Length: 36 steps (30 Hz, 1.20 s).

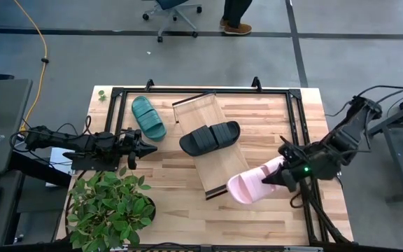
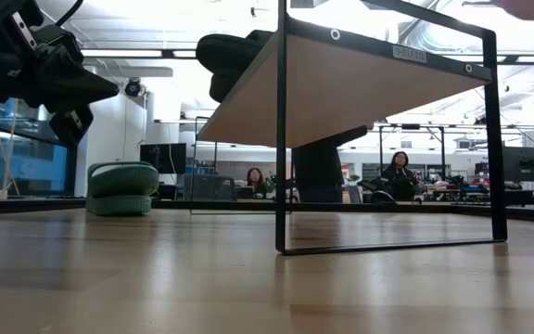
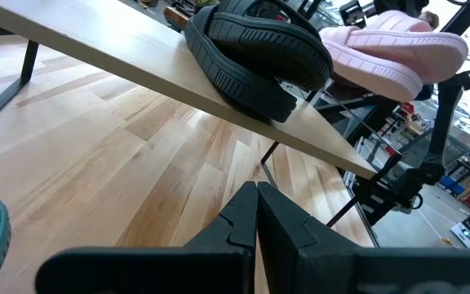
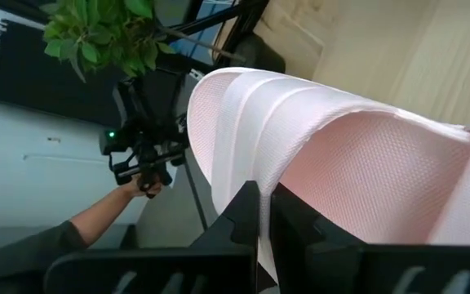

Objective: Pick and place slides into the shelf
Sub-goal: Put the pink pair of slides on the shelf

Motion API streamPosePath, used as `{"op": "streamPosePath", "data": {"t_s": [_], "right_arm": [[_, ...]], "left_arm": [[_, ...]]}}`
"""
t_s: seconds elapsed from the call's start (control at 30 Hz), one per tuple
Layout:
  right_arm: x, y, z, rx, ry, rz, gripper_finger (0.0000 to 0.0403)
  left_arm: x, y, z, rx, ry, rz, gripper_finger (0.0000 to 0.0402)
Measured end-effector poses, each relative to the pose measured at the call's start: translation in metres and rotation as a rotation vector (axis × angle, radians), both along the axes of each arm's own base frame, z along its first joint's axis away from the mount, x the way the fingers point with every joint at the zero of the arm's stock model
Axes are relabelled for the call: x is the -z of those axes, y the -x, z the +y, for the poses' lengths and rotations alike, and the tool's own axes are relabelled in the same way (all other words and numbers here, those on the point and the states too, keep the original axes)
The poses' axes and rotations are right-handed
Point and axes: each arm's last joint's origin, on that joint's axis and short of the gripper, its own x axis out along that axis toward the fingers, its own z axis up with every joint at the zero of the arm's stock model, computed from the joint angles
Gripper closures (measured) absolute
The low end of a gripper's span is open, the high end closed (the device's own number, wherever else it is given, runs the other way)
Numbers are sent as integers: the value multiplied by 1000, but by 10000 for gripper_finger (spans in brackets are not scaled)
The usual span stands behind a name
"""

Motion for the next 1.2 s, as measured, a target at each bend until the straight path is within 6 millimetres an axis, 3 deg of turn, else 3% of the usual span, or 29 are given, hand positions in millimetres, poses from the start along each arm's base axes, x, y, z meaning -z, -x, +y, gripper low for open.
{"op": "streamPosePath", "data": {"t_s": [0.97, 1.2], "right_arm": [[-2, -41, -67, -13, 110, -23, 403], [2, -64, -73, -55, 120, -55, 403]], "left_arm": [[0, 0, 0, 1, -14, 2, 401], [0, 0, 0, 1, -16, 3, 401]]}}
